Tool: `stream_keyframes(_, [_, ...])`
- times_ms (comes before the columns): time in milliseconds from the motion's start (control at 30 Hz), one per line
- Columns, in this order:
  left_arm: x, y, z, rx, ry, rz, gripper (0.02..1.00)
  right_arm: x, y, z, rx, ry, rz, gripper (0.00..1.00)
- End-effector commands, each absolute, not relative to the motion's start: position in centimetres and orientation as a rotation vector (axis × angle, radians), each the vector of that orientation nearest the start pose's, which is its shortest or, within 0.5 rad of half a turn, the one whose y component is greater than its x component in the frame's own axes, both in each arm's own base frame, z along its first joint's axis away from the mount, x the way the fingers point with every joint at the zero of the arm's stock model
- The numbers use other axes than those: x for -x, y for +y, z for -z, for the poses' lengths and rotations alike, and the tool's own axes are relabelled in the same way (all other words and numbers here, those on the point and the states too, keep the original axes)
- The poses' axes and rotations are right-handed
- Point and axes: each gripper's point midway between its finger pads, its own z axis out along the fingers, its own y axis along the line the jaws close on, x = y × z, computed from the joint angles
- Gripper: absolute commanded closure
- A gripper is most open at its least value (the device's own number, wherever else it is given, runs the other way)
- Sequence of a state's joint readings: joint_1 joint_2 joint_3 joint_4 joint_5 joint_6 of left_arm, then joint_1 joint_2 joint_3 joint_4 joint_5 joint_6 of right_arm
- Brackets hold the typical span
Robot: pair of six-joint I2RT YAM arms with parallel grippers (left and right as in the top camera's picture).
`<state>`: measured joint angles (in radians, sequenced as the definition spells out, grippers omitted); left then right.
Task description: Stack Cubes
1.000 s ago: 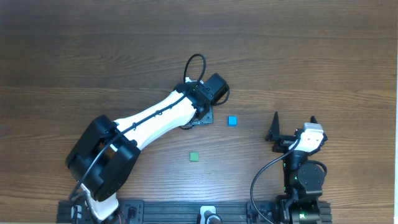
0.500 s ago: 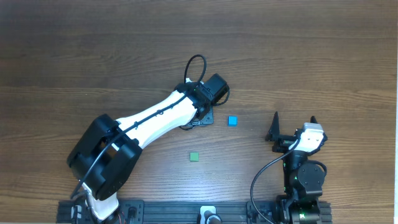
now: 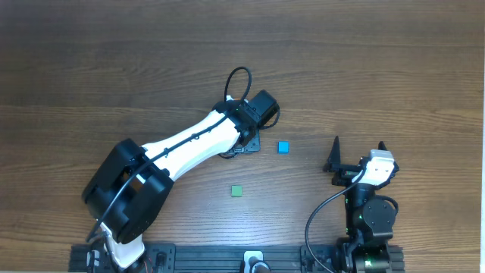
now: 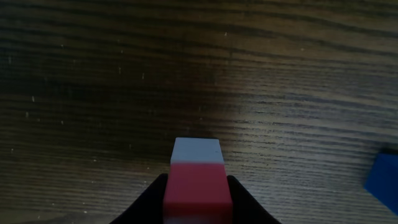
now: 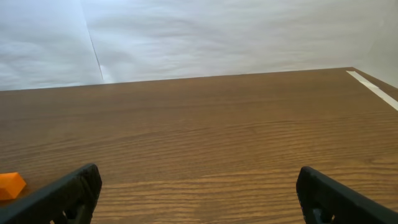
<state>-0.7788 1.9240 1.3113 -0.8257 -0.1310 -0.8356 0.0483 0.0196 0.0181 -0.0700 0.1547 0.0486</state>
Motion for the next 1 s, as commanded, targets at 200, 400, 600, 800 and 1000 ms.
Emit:
stream_keyframes(200, [-28.6, -25.3, -2.3, 0.11, 2.961, 0.005, 0.568, -24.5, -1.5, -15.9, -0.116, 1.638, 0.058, 0.007])
stream_keyframes(400, [-28.7, -25.3, -2.4, 0.111, 2.953, 0.002, 0.215, -24.5, -1.5, -15.9, -0.116, 1.638, 0.058, 0.009])
stream_keyframes(600, [-31.6, -25.8, -6.2, 0.144, 2.828, 0.024, 0.126, -24.5, -1.5, -15.9, -0.116, 1.638, 0.058, 0.007])
stream_keyframes(800, [-36.5, -27.1, -10.2, 0.145, 2.723, 0.119, 0.123, -24.5, -1.5, -15.9, -0.116, 1.638, 0.058, 0.009])
stream_keyframes(1000, [-39.5, -26.0, -9.2, 0.155, 2.735, 0.107, 0.143, -24.5, -1.5, -15.9, -0.116, 1.638, 0.058, 0.007])
